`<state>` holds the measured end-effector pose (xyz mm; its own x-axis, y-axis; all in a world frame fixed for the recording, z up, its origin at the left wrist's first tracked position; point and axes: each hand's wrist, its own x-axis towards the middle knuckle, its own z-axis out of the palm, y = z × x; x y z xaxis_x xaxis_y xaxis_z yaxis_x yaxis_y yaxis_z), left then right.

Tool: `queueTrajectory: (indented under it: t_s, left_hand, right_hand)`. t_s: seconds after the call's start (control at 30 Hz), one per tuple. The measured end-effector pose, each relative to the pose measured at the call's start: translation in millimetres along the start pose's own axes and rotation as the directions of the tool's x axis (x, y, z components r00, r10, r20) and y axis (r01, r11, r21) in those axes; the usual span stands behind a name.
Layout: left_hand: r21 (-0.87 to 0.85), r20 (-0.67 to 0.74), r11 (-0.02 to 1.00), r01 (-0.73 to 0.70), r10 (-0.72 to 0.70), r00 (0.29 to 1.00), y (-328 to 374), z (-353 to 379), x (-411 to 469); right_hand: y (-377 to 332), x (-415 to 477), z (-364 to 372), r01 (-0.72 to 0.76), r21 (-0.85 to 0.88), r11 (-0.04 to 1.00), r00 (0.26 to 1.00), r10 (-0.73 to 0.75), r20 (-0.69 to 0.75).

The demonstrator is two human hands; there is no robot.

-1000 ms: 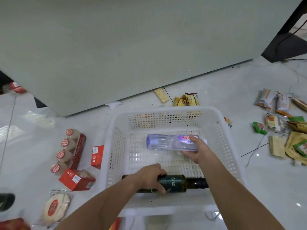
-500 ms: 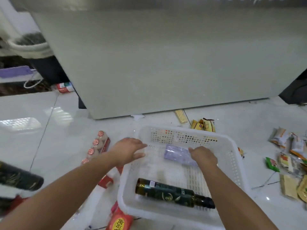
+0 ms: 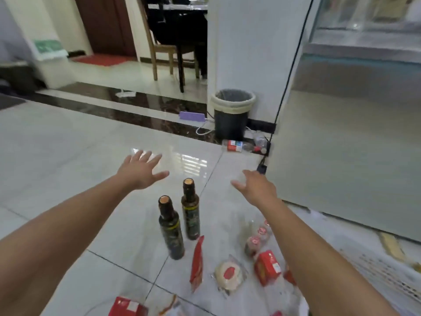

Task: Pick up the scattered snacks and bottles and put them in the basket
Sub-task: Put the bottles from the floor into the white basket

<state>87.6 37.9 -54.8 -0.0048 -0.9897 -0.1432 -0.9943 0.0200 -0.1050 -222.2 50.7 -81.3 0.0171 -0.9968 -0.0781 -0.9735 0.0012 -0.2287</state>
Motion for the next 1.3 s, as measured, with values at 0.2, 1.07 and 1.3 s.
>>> queueTrajectory:
  t_s: [0.2, 1.07, 1.3]
  left_hand:
    - [-0.259, 0.2, 0.963, -0.076, 0.13, 0.971, -48.4, 65.1, 8.4]
    - [-0.934, 0.207, 0.309, 0.176, 0.069, 0.976, 42.9, 88.7, -40.1]
    - [-0.928, 0.033, 0.367, -0.062, 0.248, 0.968, 177.5, -17.2, -25.7]
  right_hand:
    - [-84.7, 10.7, 49.5, 0.082, 0.252, 0.964, 0.99, -0.108, 0.09]
    - [-0.2, -7.8, 24.6, -0.243, 0.959, 0.142, 0.899, 0.405, 0.168]
    - [182.1, -94.9, -78.3, 0.024, 0.979, -0.201, 0.733, 0.669, 0.119]
